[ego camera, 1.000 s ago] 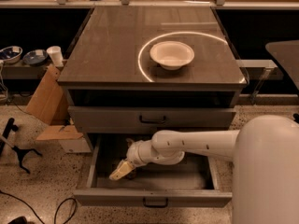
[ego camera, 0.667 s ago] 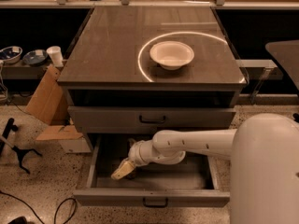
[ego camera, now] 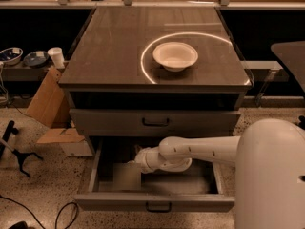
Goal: Pick orange can from middle drawer and place on counter
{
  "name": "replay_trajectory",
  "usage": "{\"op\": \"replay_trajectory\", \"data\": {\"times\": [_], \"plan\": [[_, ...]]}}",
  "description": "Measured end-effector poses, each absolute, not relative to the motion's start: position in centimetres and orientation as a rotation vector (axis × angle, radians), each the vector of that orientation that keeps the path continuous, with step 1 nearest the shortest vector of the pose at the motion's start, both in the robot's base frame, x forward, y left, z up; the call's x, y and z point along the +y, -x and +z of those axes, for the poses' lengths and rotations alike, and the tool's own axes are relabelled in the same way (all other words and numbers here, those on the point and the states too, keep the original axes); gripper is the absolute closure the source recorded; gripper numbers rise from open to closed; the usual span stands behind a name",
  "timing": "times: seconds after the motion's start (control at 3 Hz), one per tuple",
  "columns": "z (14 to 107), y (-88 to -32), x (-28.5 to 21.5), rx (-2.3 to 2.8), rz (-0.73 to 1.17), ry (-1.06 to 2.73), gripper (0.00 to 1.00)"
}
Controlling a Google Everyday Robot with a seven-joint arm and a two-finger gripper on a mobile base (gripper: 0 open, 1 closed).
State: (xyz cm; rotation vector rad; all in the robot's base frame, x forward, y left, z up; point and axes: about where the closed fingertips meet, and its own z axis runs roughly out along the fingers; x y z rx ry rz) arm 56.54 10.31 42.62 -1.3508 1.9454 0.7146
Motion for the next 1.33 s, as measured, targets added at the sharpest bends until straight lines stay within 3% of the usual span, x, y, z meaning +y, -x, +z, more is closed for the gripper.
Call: {"op": "replay_trajectory", "data": {"times": [0.33, 1.0, 1.33], "plan": [[41.77, -56.13, 9.84, 1.950, 0.719, 1.347, 0.00], [41.55, -55.59, 9.35, 1.942, 0.730, 1.345, 0.42], [42.15, -55.15, 9.06, 1.913, 0.762, 1.328, 0.73]]}}
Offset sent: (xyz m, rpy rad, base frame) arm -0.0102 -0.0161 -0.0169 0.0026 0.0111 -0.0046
